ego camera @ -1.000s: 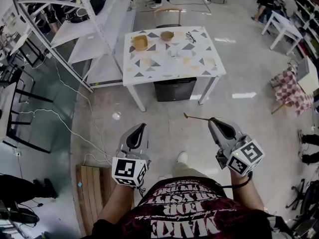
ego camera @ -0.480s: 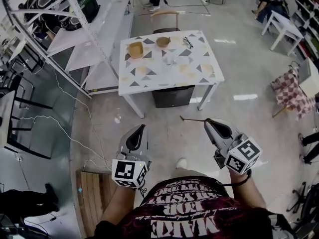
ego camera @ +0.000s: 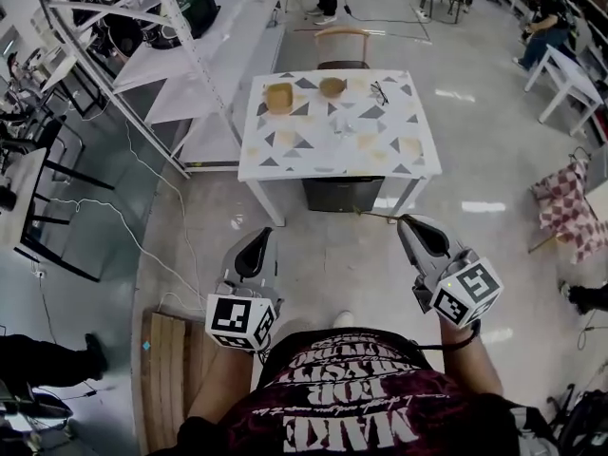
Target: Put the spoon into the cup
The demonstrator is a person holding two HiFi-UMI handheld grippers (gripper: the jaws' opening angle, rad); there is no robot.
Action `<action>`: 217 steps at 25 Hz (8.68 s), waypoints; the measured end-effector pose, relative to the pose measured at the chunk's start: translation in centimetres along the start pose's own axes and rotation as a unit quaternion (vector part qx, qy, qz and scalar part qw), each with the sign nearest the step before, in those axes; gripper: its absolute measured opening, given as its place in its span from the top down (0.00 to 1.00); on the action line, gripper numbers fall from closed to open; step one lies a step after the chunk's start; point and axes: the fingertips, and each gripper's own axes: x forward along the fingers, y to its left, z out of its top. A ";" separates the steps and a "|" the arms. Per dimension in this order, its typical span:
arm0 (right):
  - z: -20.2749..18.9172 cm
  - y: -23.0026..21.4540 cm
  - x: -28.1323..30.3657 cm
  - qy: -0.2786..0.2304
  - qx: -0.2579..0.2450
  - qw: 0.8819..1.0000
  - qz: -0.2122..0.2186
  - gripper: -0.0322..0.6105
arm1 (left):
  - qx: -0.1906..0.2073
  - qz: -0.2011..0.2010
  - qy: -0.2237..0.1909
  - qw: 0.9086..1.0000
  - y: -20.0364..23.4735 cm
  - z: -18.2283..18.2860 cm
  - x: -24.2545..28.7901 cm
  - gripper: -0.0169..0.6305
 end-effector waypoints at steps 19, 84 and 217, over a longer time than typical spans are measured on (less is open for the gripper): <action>-0.9 -2.4 -0.3 0.011 -0.072 0.995 -0.063 0.89 | 0.078 -0.011 0.022 0.997 0.2 -0.5 1.3 0.97; 5.0 -13.9 25.3 0.046 -0.070 0.990 -0.116 0.89 | 0.006 -0.125 0.016 0.992 16.0 2.2 29.0 0.97; 6.0 -16.4 24.0 0.023 -0.078 0.990 -0.118 0.91 | -0.026 -0.100 -0.021 0.994 17.1 5.0 27.4 0.97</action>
